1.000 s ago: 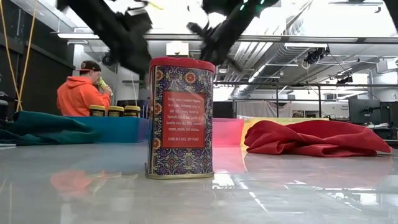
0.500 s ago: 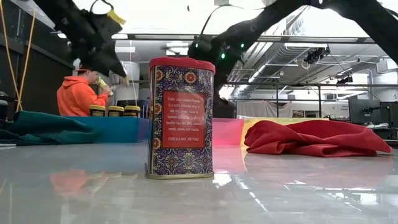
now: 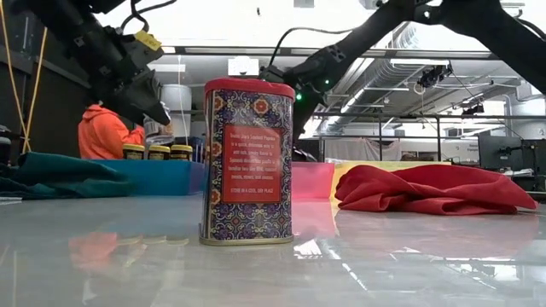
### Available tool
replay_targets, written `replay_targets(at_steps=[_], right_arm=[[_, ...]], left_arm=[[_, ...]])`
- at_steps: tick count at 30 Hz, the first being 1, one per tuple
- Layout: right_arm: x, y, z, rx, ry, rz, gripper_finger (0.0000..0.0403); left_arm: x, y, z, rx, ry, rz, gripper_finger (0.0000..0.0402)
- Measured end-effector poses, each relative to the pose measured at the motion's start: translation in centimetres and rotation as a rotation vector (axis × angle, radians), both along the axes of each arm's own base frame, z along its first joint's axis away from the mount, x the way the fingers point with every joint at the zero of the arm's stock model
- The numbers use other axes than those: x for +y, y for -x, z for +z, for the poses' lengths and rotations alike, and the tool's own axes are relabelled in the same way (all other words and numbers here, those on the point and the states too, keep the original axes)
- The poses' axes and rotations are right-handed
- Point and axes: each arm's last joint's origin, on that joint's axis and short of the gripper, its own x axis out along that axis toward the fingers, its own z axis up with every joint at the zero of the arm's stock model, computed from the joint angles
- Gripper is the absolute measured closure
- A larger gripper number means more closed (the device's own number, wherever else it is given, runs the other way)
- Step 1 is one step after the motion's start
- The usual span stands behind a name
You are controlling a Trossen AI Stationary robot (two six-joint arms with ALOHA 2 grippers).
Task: Sort spices by type
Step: Put the brown seasoning bottle into the pink bin
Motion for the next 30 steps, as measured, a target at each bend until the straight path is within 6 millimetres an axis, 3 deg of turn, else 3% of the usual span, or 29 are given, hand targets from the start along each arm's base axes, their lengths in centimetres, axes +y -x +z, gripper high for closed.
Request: replay_targets(at_steps=[8, 21, 30], right_arm=[[0.2, -0.4, 0.2, -0.04, 0.003, 0.019, 0.0403], [4.3, -2.1, 0.3, -0.073, -0.009, 0.115, 0.0403], [5.2, -2.8, 0.7, -0.131, -0.007, 0.151, 0.0403]], left_arm=[[-0.1, -0.1, 0.0, -0.009, 0.001, -0.005, 0.0277], [0.0, -0.1, 0.1, 0.003, -0.017, -0.018, 0.0277], [0.0, -0.2, 0.1, -0.005, -0.018, -0.016, 0.0277]])
